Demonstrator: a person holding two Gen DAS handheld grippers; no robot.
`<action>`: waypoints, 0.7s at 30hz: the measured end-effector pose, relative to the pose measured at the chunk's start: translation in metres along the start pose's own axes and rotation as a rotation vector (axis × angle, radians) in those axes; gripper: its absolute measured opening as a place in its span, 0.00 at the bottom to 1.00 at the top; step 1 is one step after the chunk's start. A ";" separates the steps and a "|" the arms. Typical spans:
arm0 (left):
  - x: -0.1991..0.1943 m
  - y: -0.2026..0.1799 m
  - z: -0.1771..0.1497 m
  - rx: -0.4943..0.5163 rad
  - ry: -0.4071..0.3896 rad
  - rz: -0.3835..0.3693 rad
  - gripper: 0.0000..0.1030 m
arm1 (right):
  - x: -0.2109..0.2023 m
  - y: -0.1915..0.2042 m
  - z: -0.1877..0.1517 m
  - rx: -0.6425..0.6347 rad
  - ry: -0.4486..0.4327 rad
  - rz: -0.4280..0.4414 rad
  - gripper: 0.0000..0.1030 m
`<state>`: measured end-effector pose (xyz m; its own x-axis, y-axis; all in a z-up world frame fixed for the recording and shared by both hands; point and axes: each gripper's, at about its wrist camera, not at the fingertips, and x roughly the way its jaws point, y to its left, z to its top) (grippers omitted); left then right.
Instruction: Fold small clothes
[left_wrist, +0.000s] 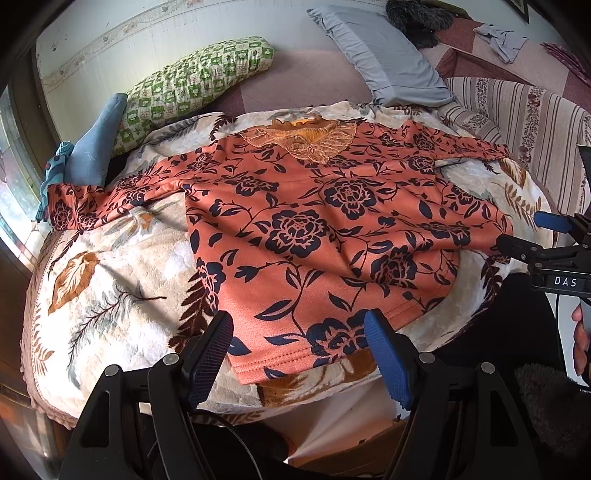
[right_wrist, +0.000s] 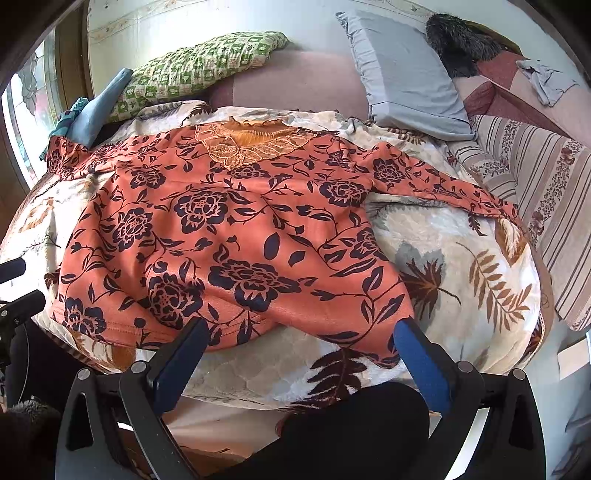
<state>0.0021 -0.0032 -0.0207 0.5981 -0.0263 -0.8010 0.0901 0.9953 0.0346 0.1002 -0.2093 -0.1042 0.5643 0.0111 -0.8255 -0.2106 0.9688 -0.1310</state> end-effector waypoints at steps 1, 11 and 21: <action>0.000 0.000 0.000 -0.002 0.001 0.000 0.71 | 0.000 -0.001 0.000 0.002 -0.001 0.000 0.98; 0.000 0.004 0.003 -0.008 0.017 -0.001 0.71 | -0.003 -0.003 0.000 0.011 -0.006 -0.004 0.98; 0.000 0.005 0.004 -0.017 0.019 -0.001 0.71 | -0.003 -0.004 0.001 0.021 -0.007 -0.005 0.98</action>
<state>0.0059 0.0018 -0.0176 0.5828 -0.0254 -0.8122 0.0766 0.9968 0.0238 0.0996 -0.2135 -0.1006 0.5707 0.0078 -0.8211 -0.1906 0.9739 -0.1233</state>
